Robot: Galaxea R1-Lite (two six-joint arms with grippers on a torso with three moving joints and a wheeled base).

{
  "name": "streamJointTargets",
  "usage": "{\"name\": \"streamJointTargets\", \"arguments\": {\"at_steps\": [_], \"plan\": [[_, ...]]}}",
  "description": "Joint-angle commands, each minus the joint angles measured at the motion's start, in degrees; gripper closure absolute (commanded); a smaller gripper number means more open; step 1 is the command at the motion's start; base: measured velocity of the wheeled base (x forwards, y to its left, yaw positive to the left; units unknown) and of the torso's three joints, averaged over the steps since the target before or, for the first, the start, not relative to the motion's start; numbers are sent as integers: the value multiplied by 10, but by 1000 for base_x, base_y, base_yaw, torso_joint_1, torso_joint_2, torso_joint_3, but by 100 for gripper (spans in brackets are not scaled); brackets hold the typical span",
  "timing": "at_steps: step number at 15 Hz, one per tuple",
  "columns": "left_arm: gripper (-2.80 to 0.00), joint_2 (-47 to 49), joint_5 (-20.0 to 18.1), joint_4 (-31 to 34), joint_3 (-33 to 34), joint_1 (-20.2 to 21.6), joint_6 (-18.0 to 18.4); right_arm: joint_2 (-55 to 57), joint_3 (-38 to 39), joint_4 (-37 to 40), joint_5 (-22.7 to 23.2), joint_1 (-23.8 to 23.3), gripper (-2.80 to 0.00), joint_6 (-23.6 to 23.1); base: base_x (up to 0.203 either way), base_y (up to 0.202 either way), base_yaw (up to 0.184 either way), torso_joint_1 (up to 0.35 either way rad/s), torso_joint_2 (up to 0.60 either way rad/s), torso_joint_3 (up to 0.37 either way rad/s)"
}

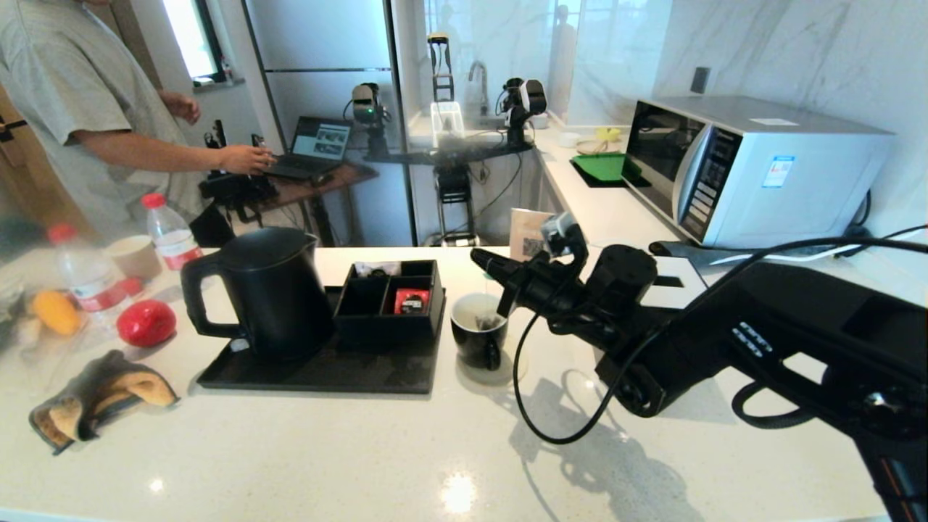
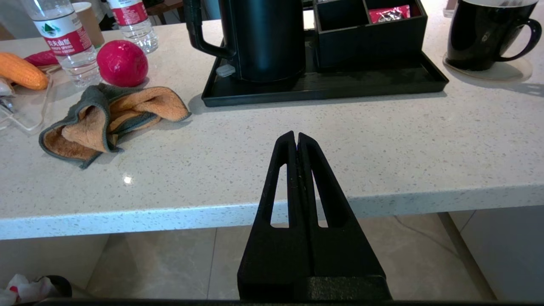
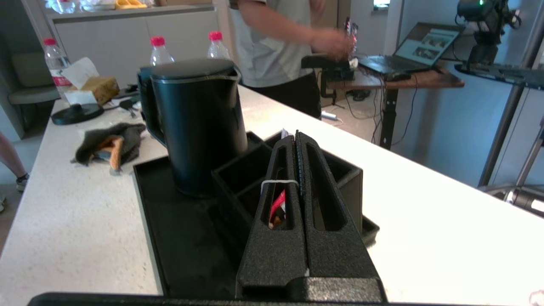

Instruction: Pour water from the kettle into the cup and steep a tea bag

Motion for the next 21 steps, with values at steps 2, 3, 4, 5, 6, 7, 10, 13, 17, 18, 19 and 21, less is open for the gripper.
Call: {"name": "streamJointTargets", "arguments": {"at_steps": [2,3,4,5,6,7,10,13,17,18,19,21], "plan": [[0,0,0,0,0,0,0,-36,-21,14,1,-1,0,1,0,0,0,0,0,0],[0,0,0,0,0,0,0,-41,-40,29,1,-1,0,1,0,0,0,0,0,0],[0,0,0,0,0,0,0,-45,-61,44,1,0,0,1,0,0,0,0,0,0],[0,0,0,0,0,0,0,-48,-84,61,2,0,0,0,0,0,0,0,0,0],[0,0,0,0,0,0,0,-48,-100,76,2,1,0,0,0,0,0,0,0,0],[0,0,0,0,0,0,0,-49,-104,82,2,1,0,0,0,0,0,0,0,0],[0,0,0,0,0,0,0,-41,-93,76,1,10,0,0,0,0,0,0,0,0],[0,0,0,0,0,0,0,-21,-71,60,1,15,0,-4,0,0,0,0,0,0],[0,0,0,0,0,0,0,6,5,2,1,20,0,-12,0,0,0,0,0,0],[0,0,0,0,0,0,0,12,23,-15,1,22,0,-12,0,0,0,0,0,0],[0,0,0,0,0,0,0,16,36,-30,1,22,0,-12,0,0,0,0,0,0],[0,0,0,0,0,0,0,20,39,-35,1,22,0,-12,0,0,0,0,0,0]]}}
